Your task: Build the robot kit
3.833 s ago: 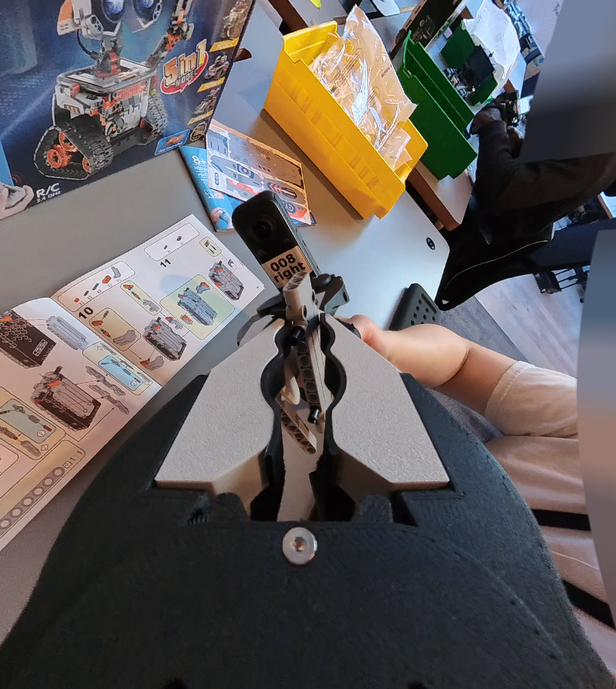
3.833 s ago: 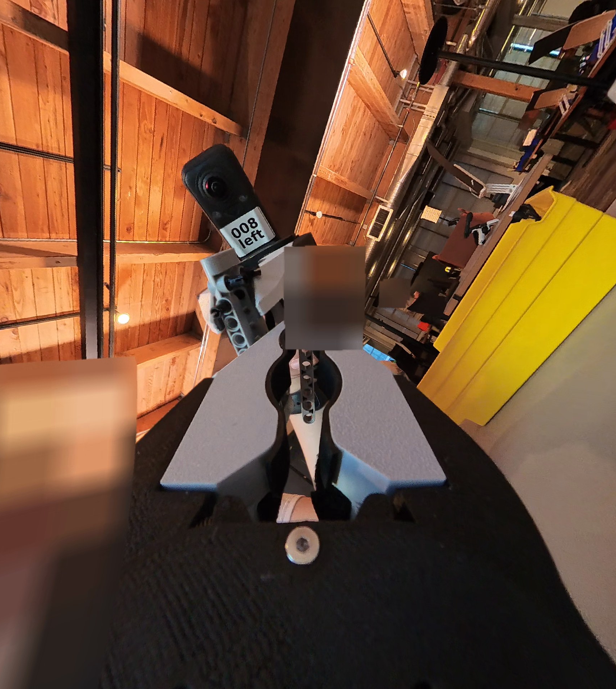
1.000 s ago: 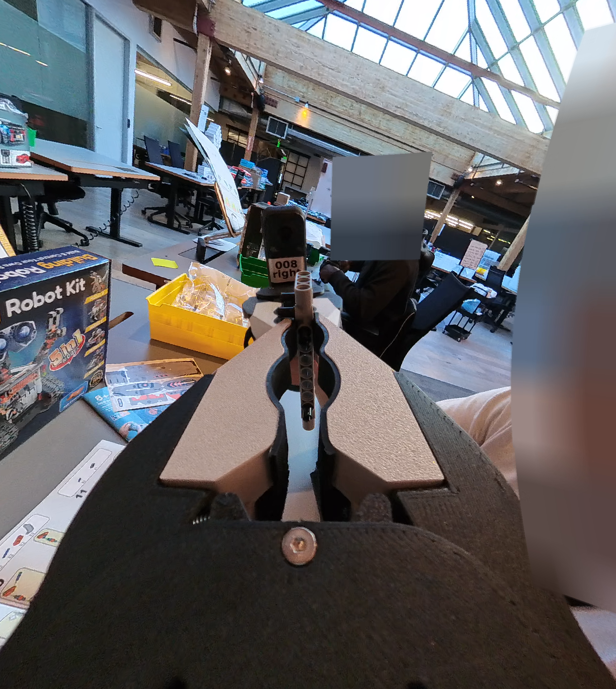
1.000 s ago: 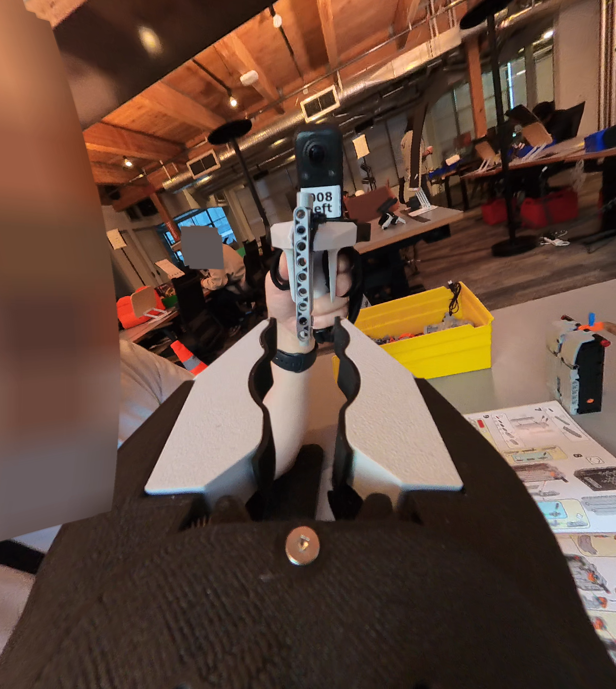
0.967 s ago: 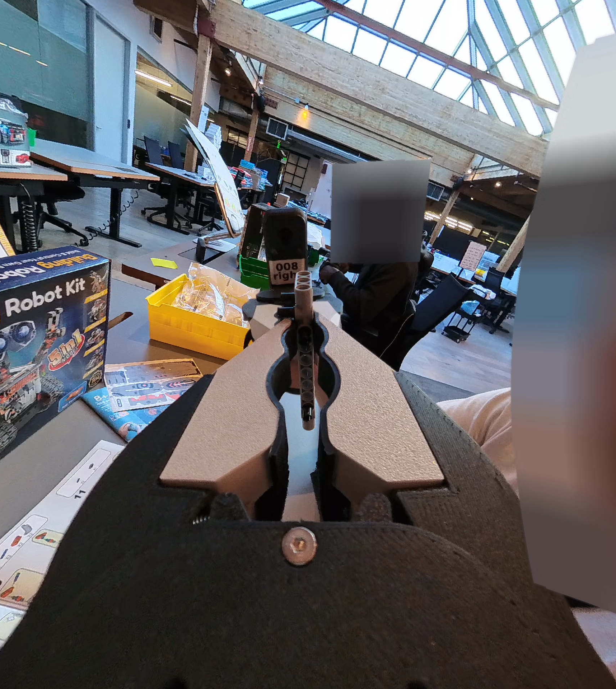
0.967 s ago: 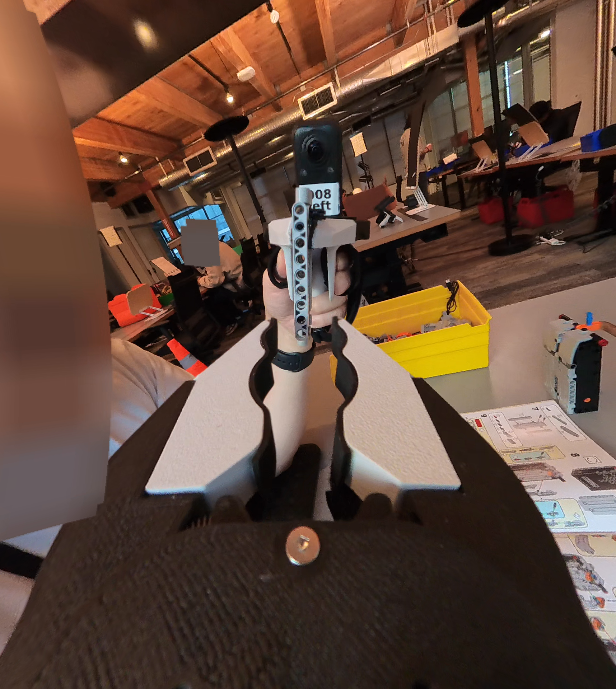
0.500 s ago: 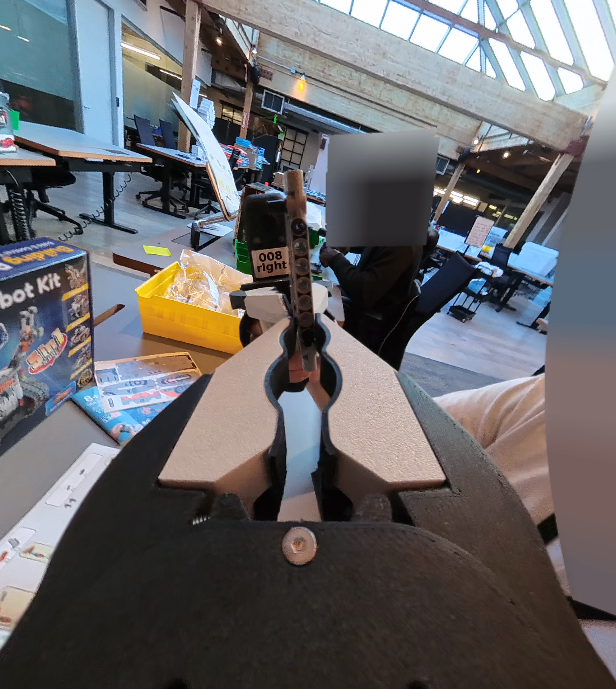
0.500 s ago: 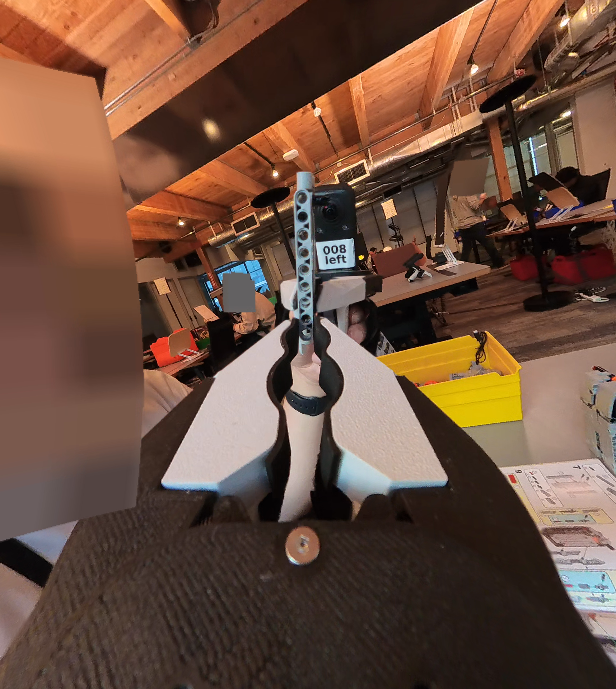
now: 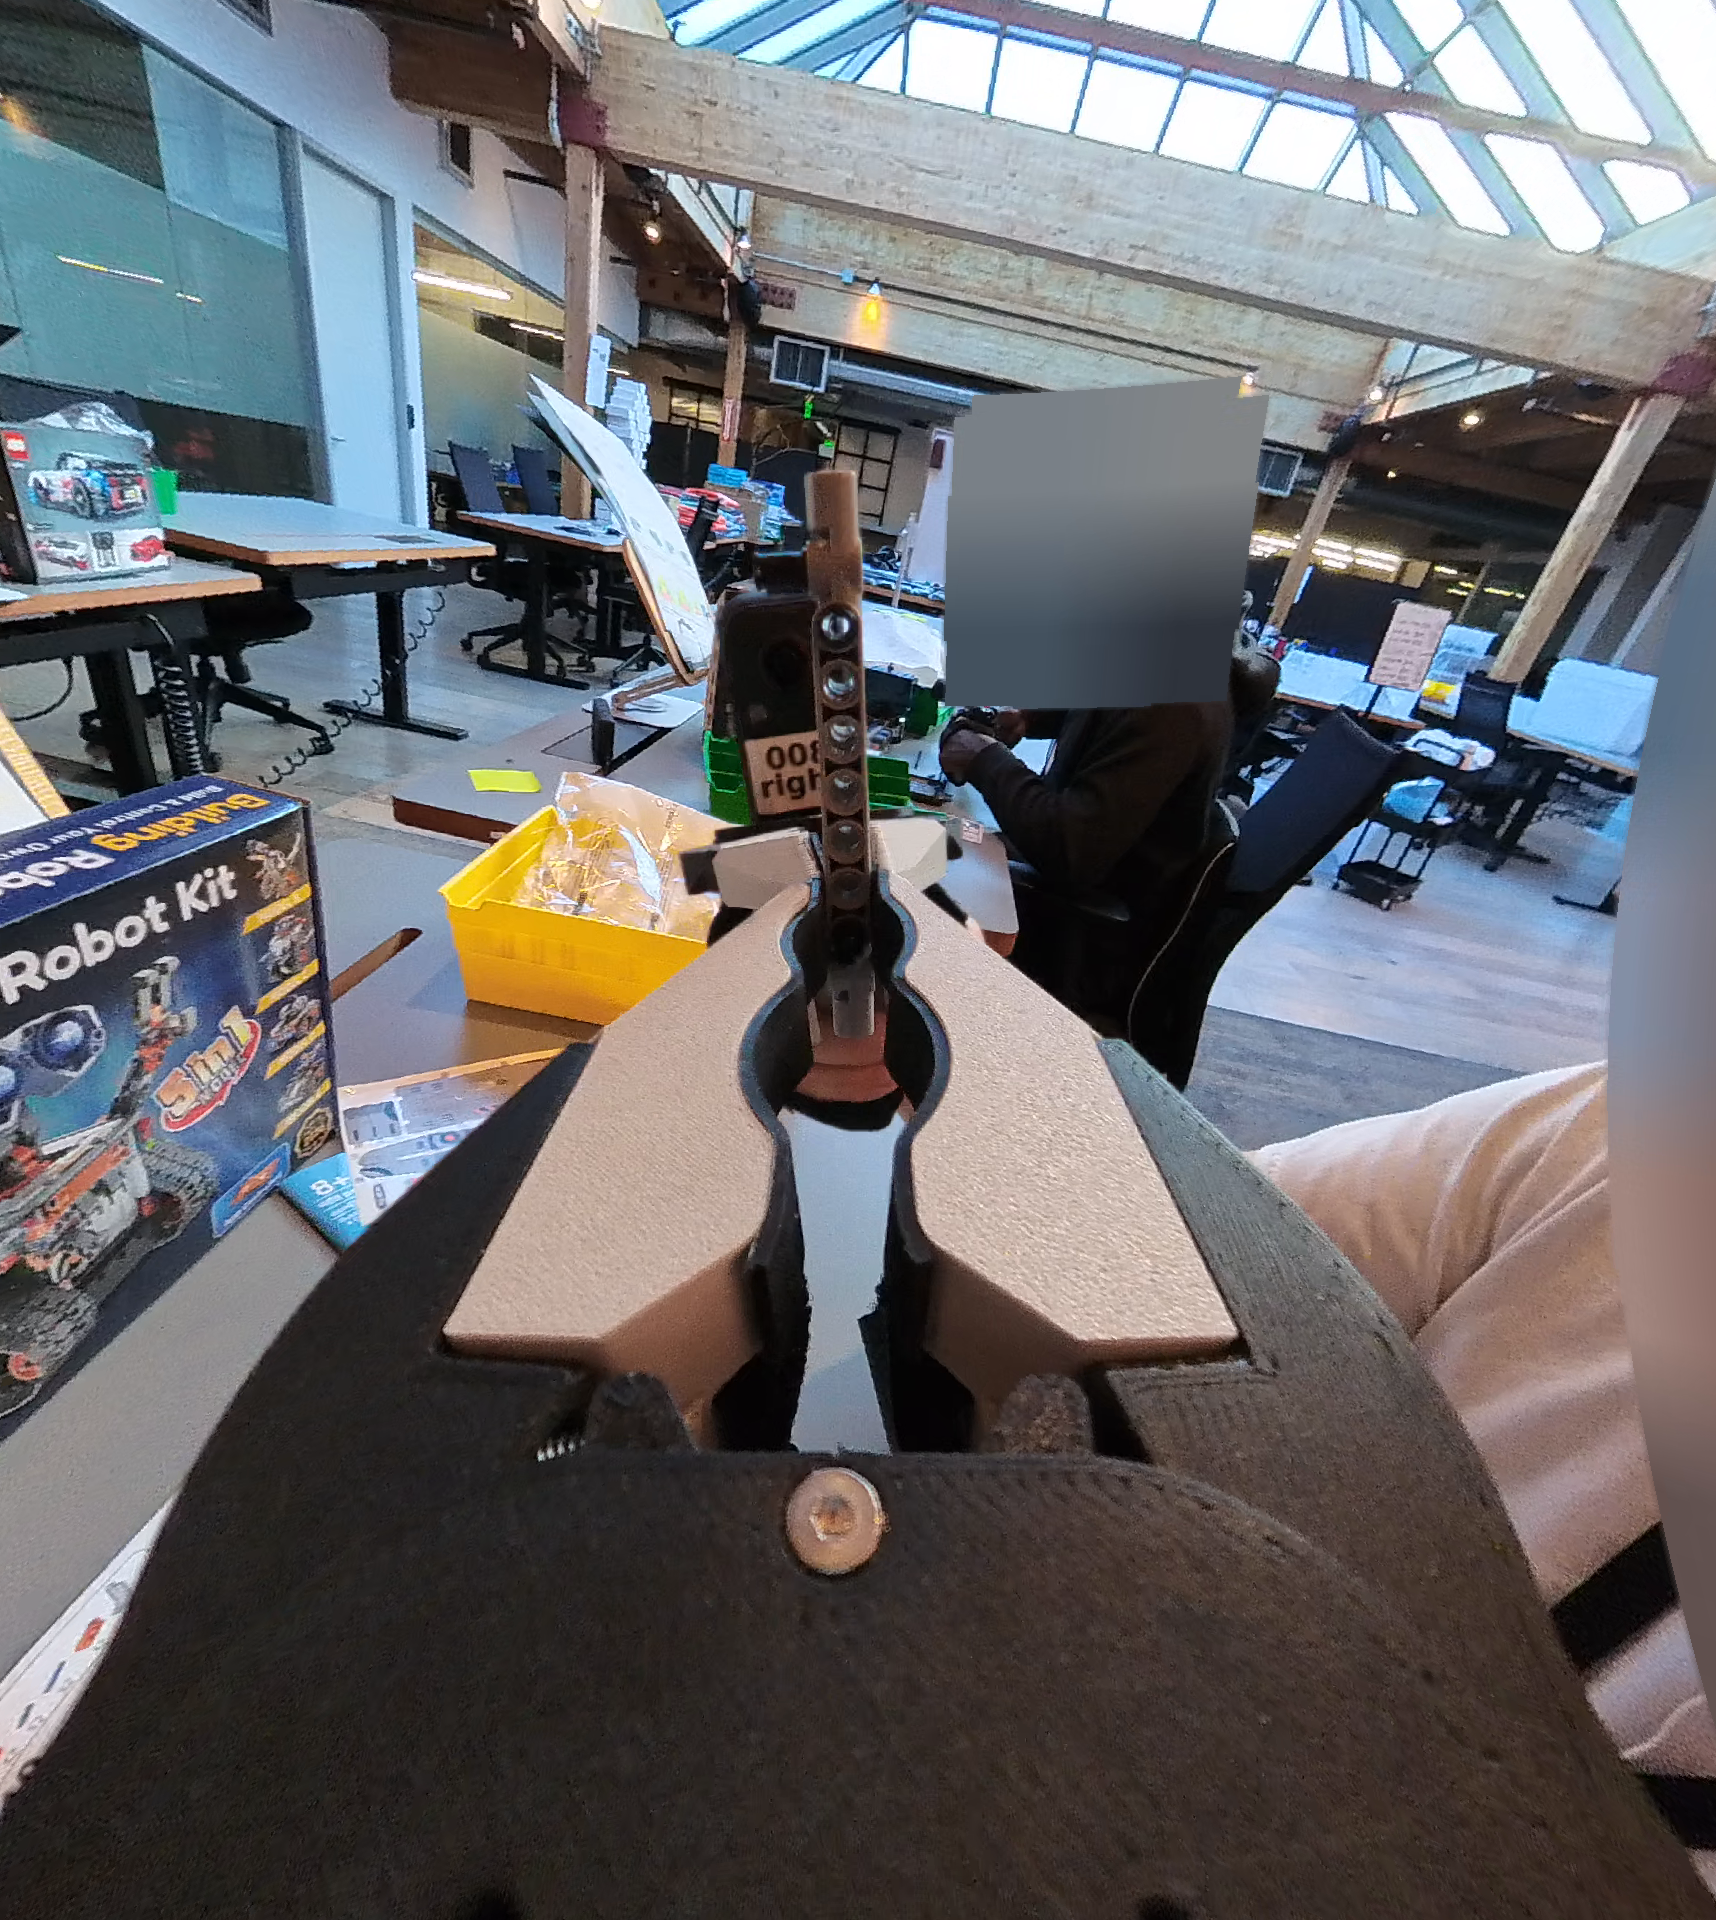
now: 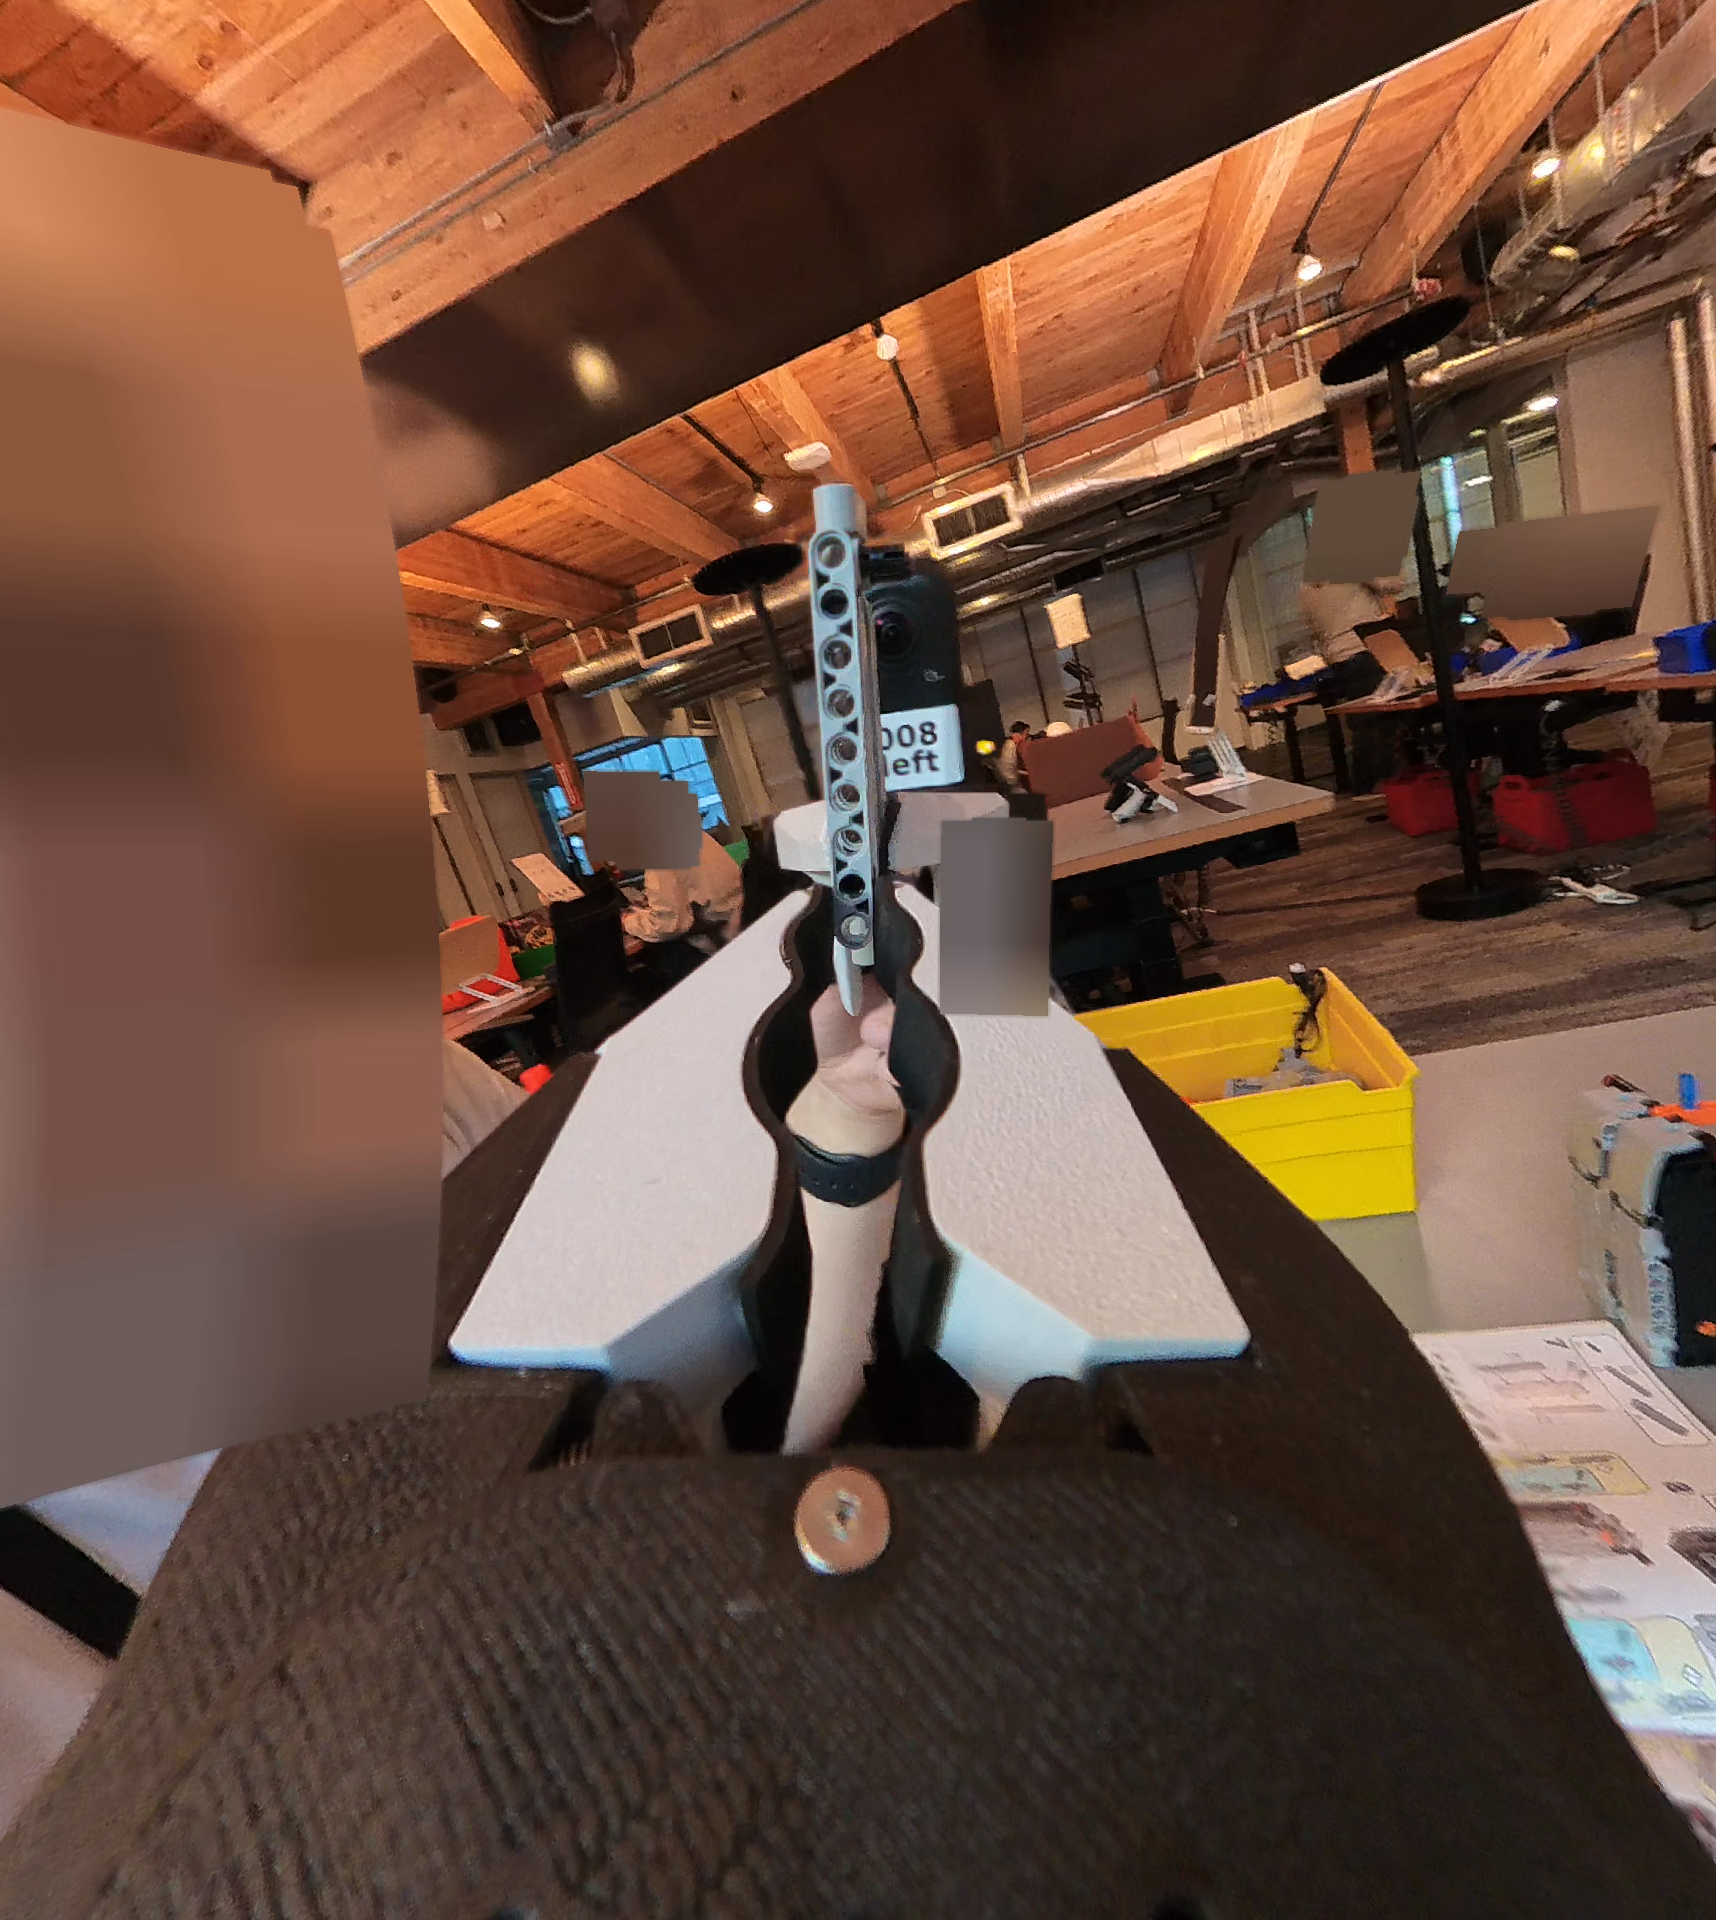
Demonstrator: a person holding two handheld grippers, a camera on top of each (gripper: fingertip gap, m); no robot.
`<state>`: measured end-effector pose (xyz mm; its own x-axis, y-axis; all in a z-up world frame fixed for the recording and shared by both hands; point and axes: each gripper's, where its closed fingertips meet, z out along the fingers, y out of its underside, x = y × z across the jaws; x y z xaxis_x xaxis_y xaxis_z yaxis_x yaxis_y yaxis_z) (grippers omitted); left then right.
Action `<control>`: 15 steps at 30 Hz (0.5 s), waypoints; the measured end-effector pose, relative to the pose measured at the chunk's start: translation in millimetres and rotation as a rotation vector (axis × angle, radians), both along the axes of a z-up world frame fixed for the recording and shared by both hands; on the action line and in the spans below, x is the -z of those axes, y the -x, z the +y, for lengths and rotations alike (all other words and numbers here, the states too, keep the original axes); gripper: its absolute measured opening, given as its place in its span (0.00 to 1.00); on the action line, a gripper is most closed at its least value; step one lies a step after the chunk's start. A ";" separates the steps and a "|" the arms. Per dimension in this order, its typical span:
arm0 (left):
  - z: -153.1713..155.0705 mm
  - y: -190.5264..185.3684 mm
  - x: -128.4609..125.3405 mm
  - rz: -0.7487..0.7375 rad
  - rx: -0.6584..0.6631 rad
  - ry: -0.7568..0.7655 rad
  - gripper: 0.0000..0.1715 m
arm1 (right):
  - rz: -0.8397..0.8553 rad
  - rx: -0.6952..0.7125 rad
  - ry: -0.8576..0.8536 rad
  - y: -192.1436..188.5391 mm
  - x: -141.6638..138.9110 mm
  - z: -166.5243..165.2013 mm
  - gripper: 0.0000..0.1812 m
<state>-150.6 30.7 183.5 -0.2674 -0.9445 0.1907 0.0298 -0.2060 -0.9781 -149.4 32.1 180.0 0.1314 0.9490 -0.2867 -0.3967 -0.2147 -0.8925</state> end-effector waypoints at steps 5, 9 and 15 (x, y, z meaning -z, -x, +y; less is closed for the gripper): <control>3.4 -1.1 0.8 -0.016 0.000 -0.006 0.03 | -0.055 0.079 -0.022 -0.9 0.6 3.3 0.04; 3.1 -1.3 -0.1 -0.026 -0.011 -0.020 0.03 | -0.097 0.139 -0.058 -0.7 -0.3 3.2 0.03; 0.0 2.5 -3.6 -0.040 -0.017 -0.039 0.03 | -0.072 0.151 -0.091 3.1 -4.3 0.3 0.03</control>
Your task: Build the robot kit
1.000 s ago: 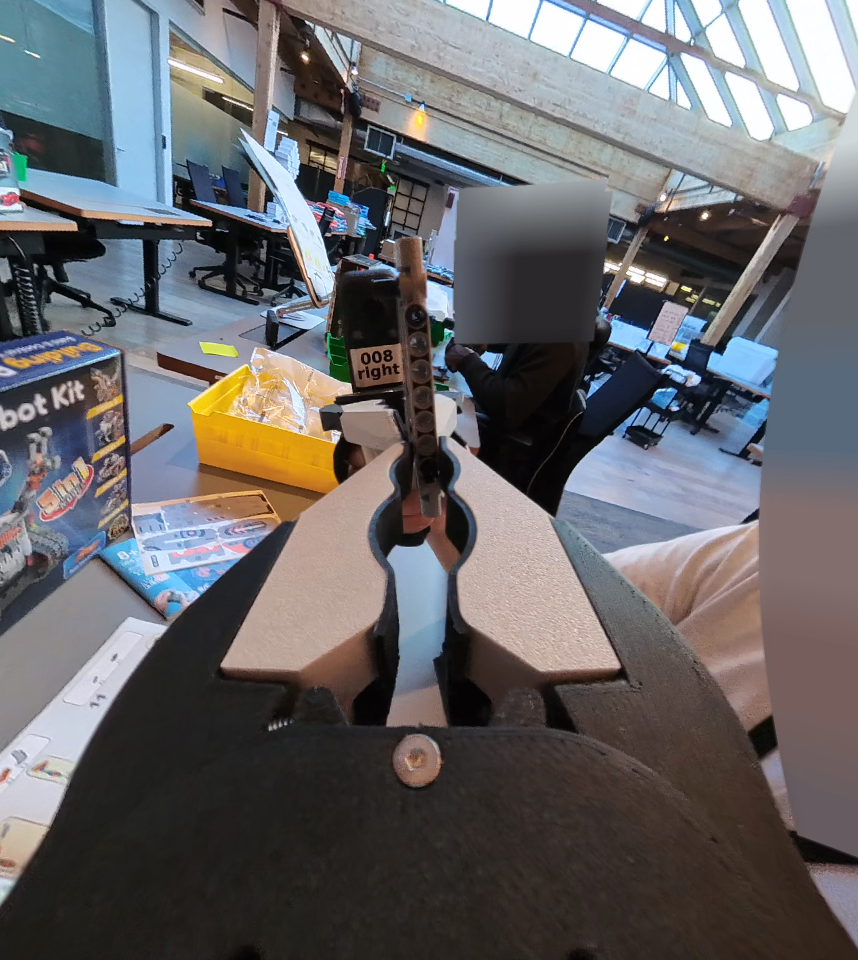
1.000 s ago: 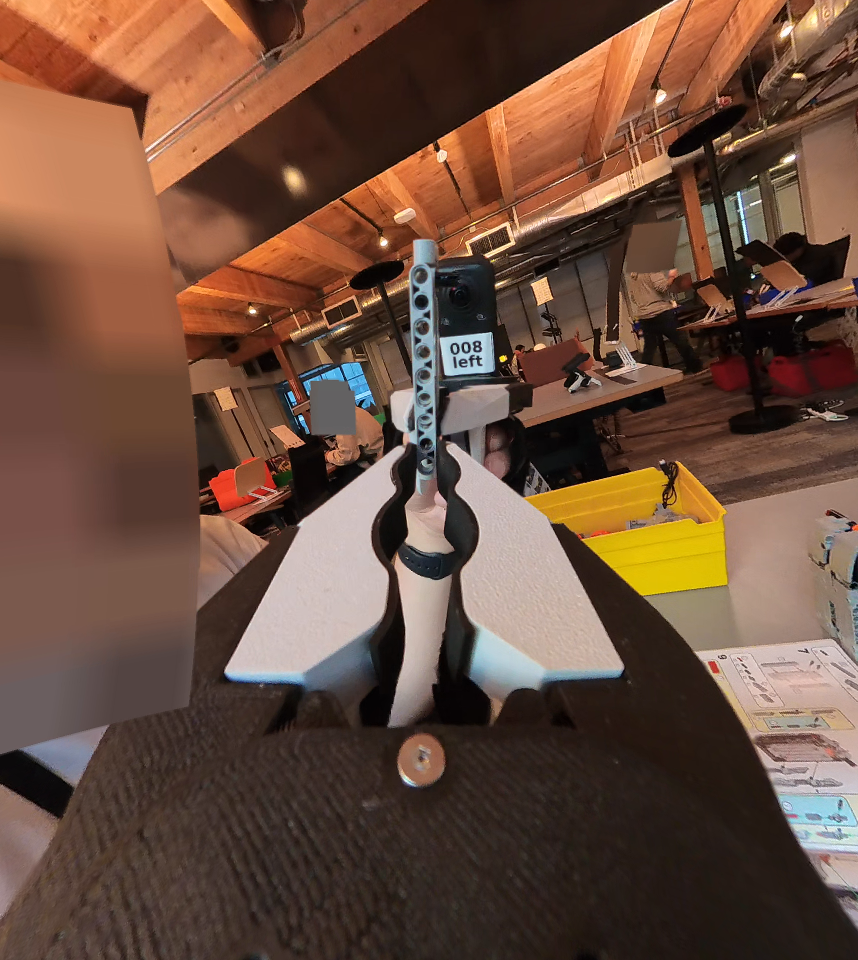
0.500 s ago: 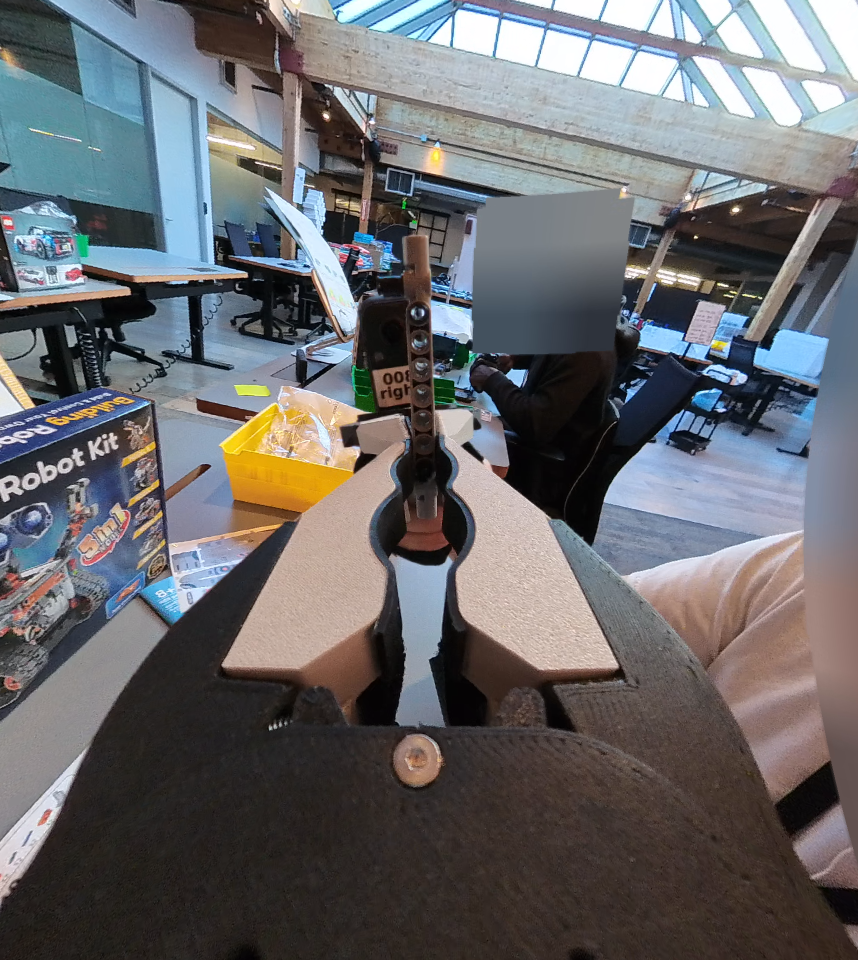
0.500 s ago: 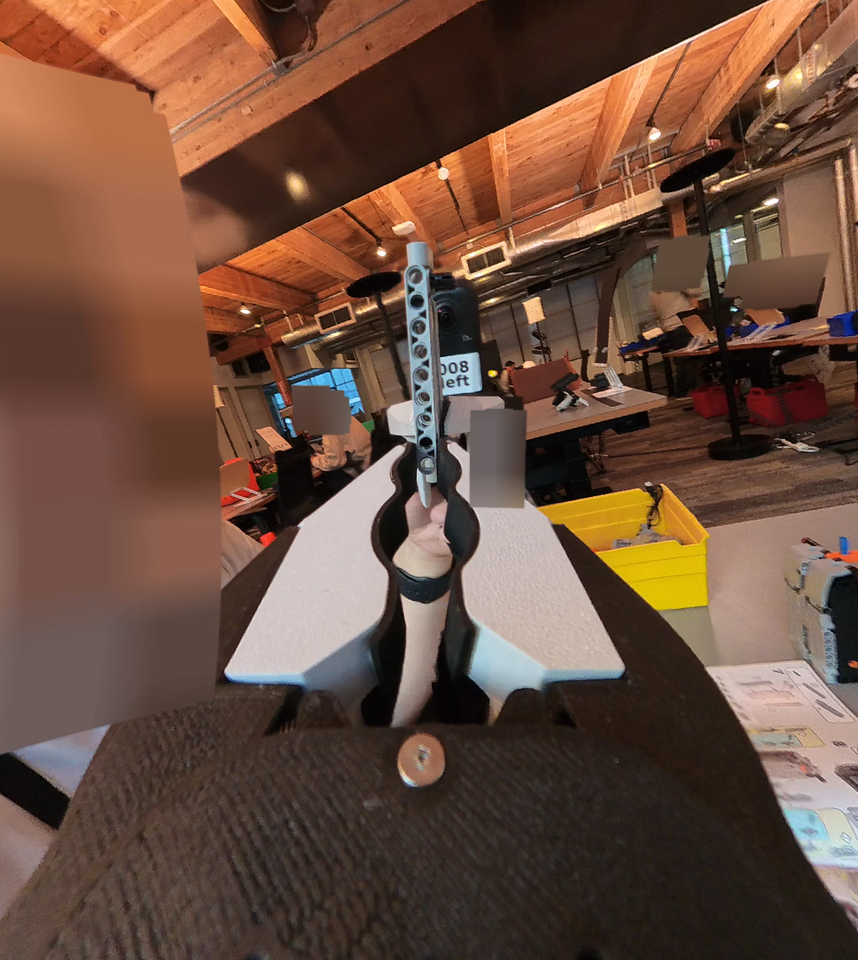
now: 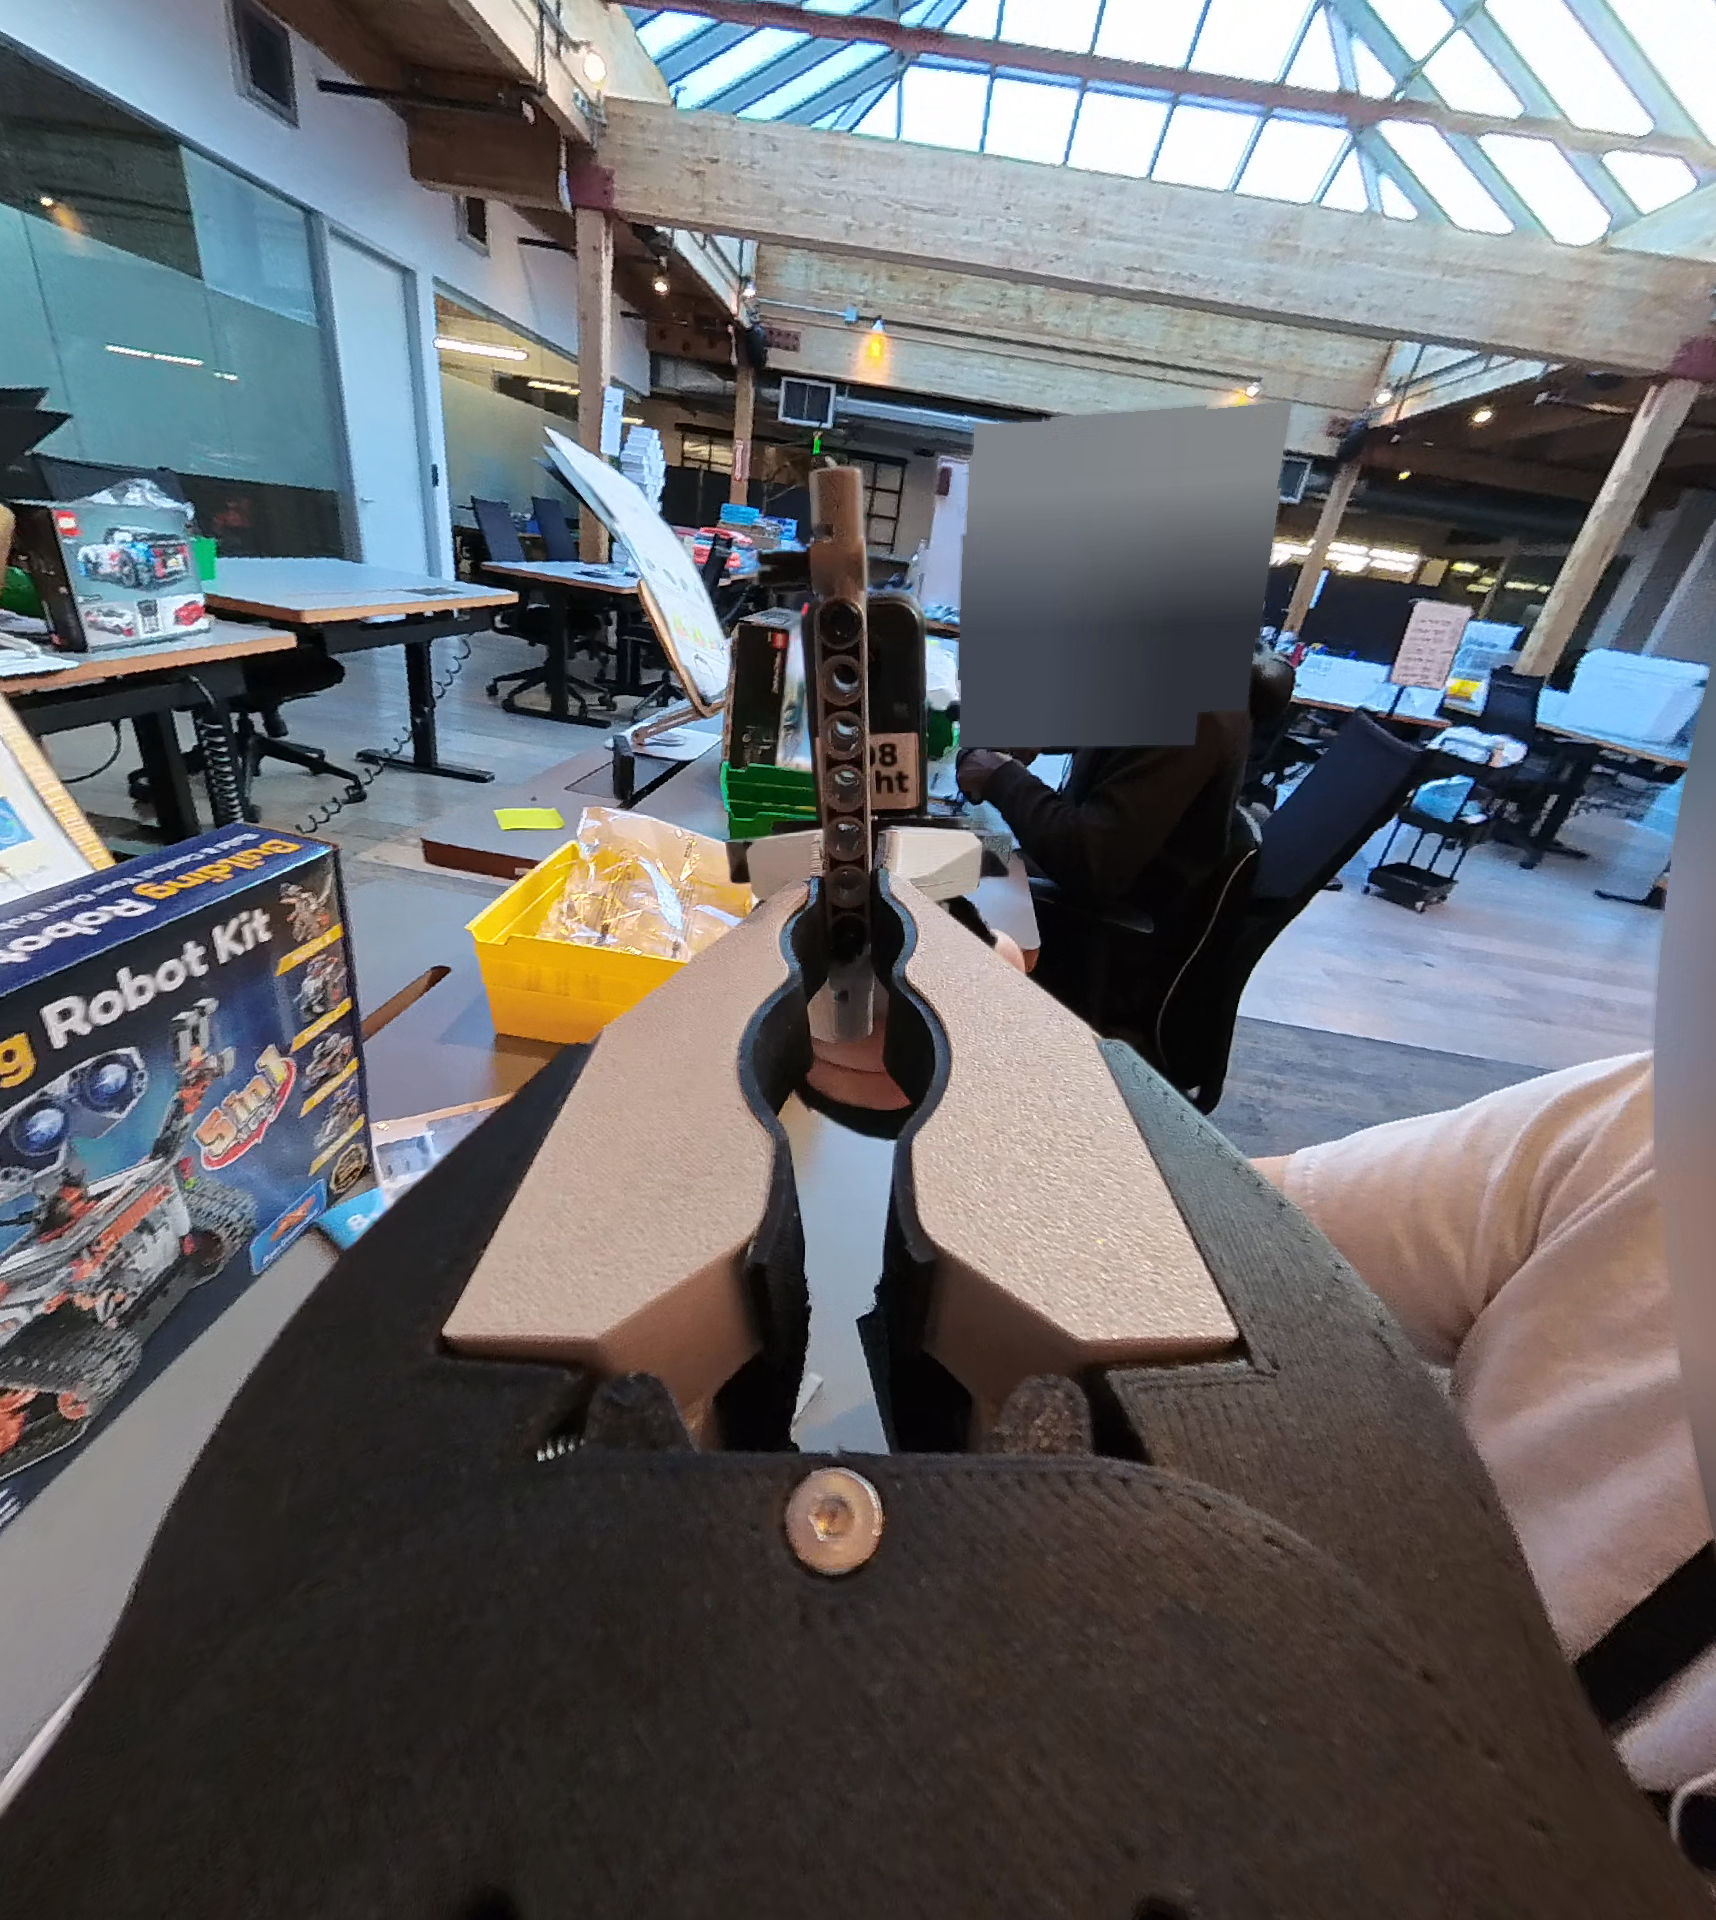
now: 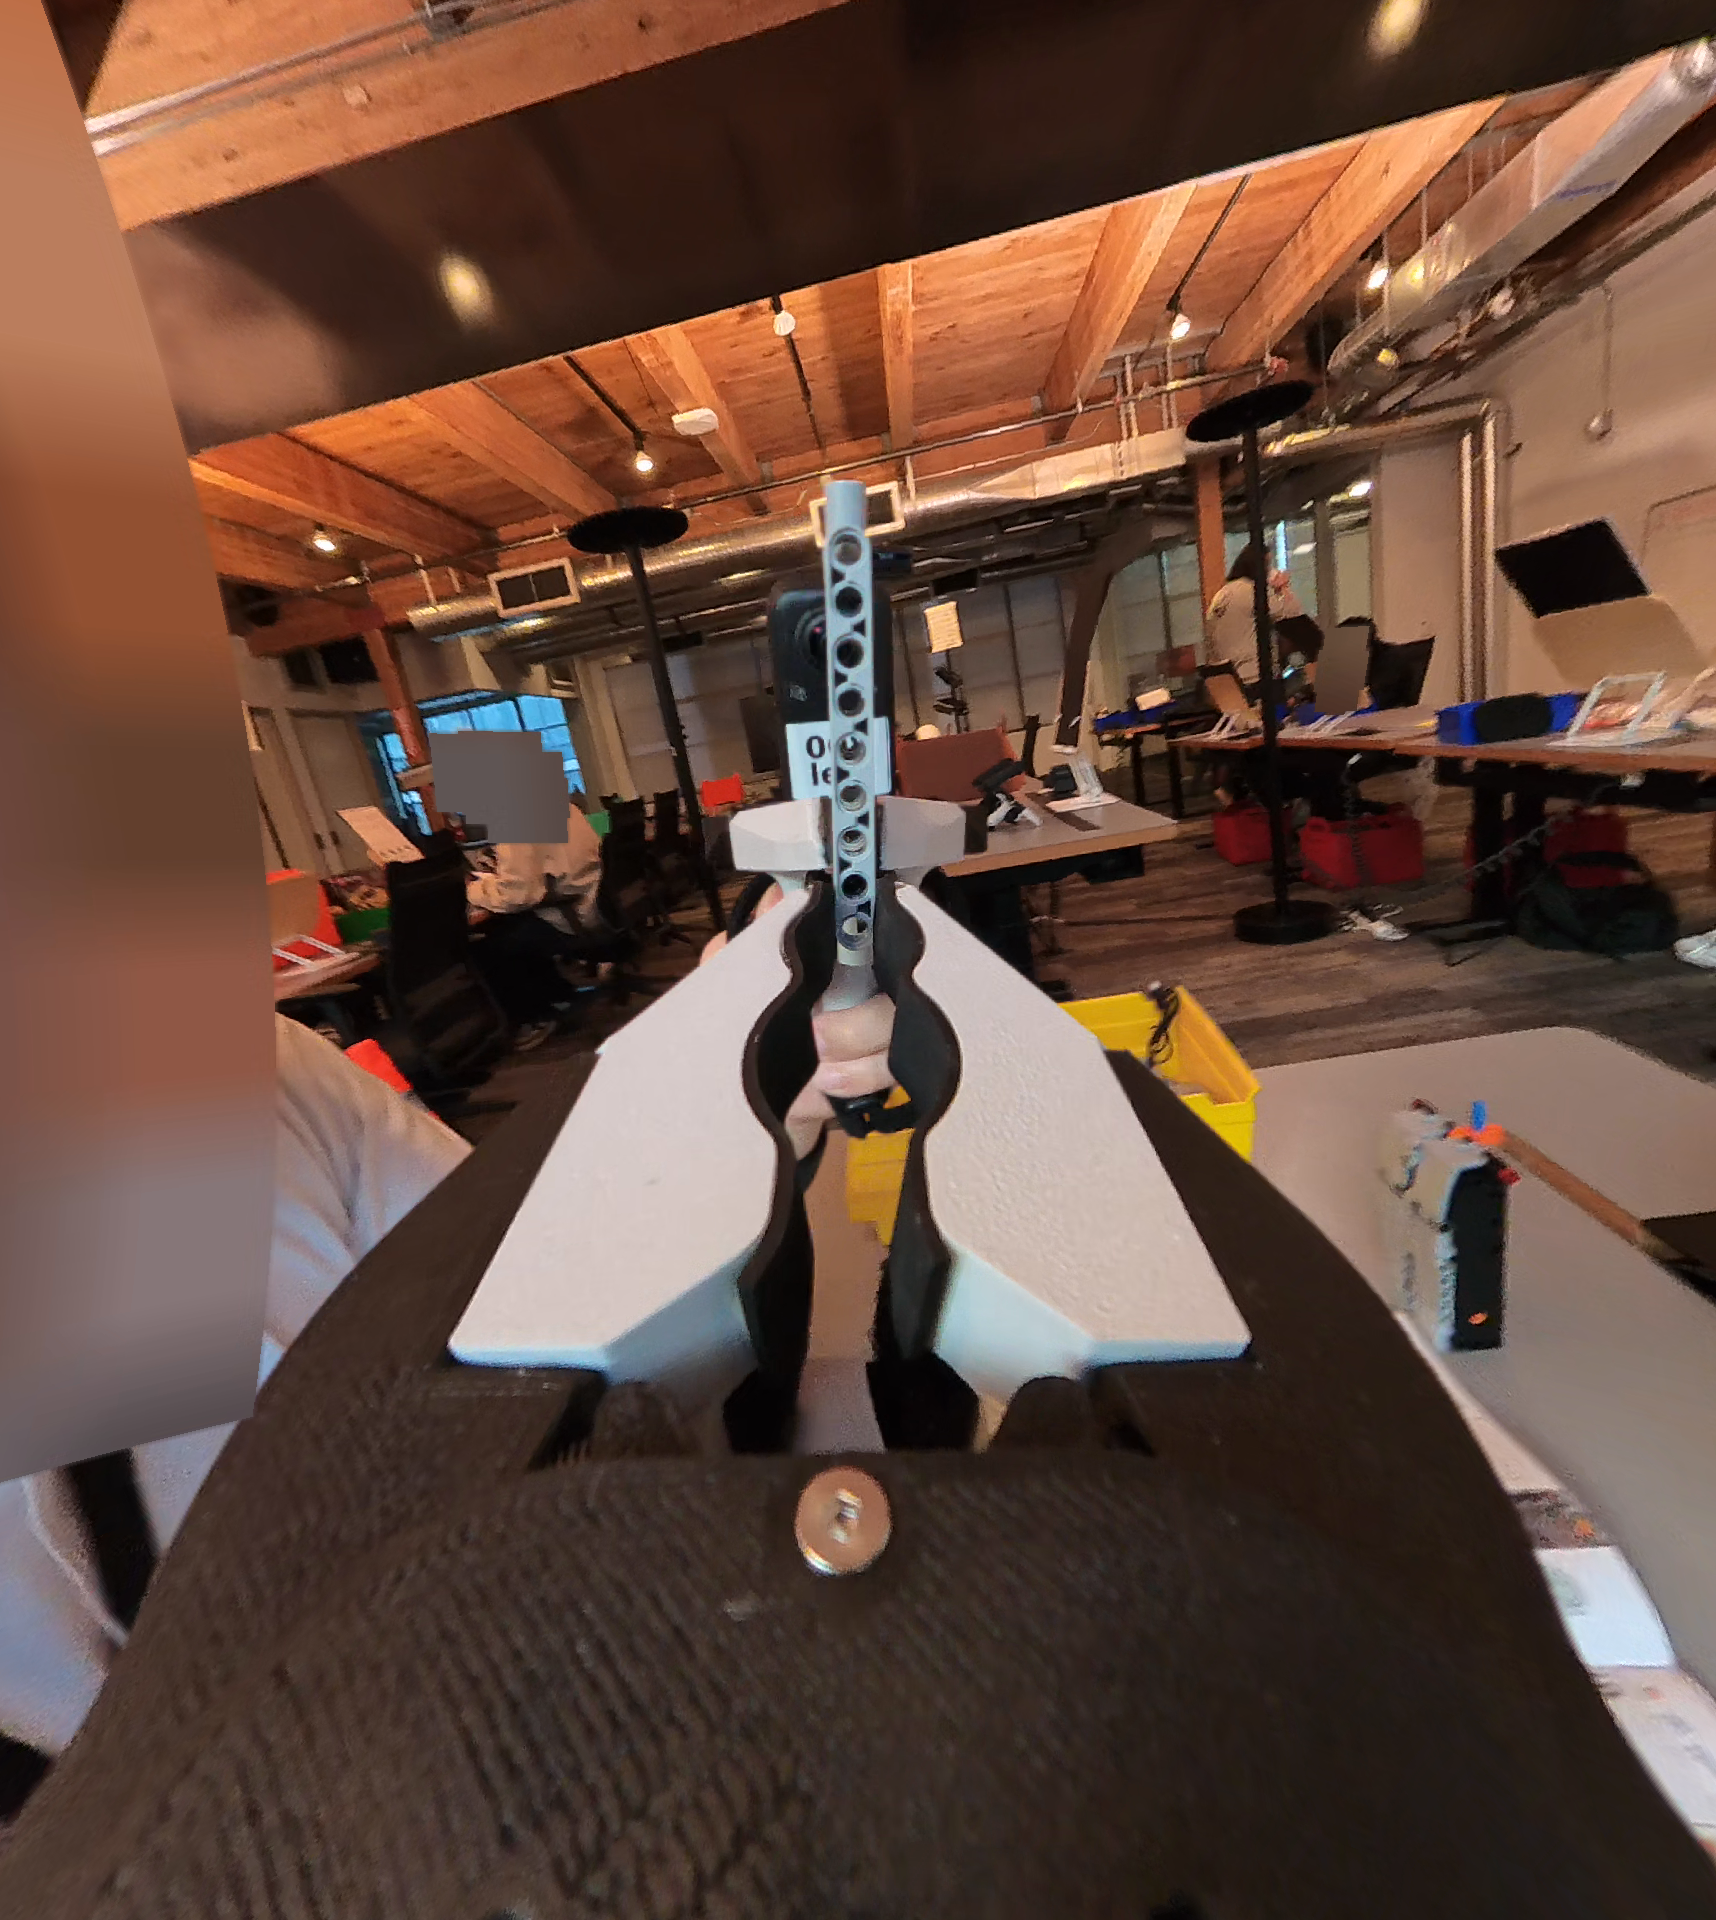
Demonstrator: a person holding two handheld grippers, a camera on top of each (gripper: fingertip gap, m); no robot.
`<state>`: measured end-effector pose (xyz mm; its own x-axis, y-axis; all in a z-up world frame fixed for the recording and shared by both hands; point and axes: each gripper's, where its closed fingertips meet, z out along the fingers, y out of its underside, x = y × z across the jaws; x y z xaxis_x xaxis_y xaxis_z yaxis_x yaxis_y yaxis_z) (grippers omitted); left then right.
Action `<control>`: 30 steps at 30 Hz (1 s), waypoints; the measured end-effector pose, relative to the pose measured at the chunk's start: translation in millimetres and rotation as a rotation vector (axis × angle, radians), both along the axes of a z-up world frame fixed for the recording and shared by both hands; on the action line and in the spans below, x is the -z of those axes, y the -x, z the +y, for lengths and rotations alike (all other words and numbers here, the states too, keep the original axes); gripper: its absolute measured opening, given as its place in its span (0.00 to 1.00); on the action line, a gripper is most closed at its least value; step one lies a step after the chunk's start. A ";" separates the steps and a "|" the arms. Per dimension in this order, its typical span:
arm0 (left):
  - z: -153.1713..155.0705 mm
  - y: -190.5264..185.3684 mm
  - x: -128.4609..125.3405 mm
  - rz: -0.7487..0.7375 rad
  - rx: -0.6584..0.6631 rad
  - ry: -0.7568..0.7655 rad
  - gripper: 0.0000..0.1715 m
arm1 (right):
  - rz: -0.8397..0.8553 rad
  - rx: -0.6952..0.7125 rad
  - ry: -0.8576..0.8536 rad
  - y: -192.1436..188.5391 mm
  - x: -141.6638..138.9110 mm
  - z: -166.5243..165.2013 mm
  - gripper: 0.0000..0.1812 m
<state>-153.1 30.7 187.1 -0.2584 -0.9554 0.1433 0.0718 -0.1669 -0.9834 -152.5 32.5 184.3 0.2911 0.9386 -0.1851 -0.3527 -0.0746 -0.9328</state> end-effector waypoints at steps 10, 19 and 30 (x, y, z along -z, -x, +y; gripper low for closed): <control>-4.1 -0.8 -5.8 -0.047 0.083 0.105 0.03 | -0.071 0.101 -0.170 -1.0 -4.9 -4.9 0.04; -7.3 -0.7 -8.3 -0.077 -0.026 -0.114 0.03 | 0.063 -0.074 0.051 0.1 -7.0 -6.3 0.04; -13.1 -7.2 -13.5 -0.102 0.062 0.024 0.09 | 0.144 -0.093 0.069 -15.9 -16.4 -5.9 0.04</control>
